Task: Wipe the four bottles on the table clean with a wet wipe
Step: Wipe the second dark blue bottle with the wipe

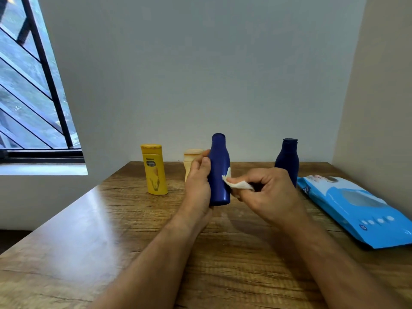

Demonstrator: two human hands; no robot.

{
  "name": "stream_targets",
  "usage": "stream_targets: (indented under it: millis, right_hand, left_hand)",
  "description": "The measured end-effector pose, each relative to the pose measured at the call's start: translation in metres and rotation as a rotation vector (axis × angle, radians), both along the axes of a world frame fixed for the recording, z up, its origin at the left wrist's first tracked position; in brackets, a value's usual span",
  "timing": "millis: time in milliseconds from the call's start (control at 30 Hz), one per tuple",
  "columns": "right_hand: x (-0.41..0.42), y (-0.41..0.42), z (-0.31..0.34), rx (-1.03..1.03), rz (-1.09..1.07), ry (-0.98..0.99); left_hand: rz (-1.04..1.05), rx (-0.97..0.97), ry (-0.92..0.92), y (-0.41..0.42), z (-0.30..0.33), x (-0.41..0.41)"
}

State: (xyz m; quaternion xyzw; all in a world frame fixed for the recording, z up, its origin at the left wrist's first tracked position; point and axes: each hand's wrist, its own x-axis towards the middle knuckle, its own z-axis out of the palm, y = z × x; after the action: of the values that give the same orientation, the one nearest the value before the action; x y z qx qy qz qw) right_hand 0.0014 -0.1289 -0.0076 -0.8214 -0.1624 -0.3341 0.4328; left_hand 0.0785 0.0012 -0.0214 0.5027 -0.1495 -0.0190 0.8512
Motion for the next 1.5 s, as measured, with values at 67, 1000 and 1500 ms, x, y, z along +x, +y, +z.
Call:
stream_targets:
  millis: [67,1000,1500]
  right_hand:
    - [-0.002,0.000,0.001,-0.017,0.016,0.005]
    - [0.008,-0.002,-0.001,0.006,-0.465,-0.262]
    - [0.003,-0.009,0.004,-0.118,-0.585,-0.241]
  left_hand:
    - [0.016,0.041,-0.031,-0.001,0.000,0.000]
    - [0.489,0.783,-0.695,-0.006,-0.010,-0.017]
    - [0.780,1.121,-0.906,-0.016,-0.005,-0.025]
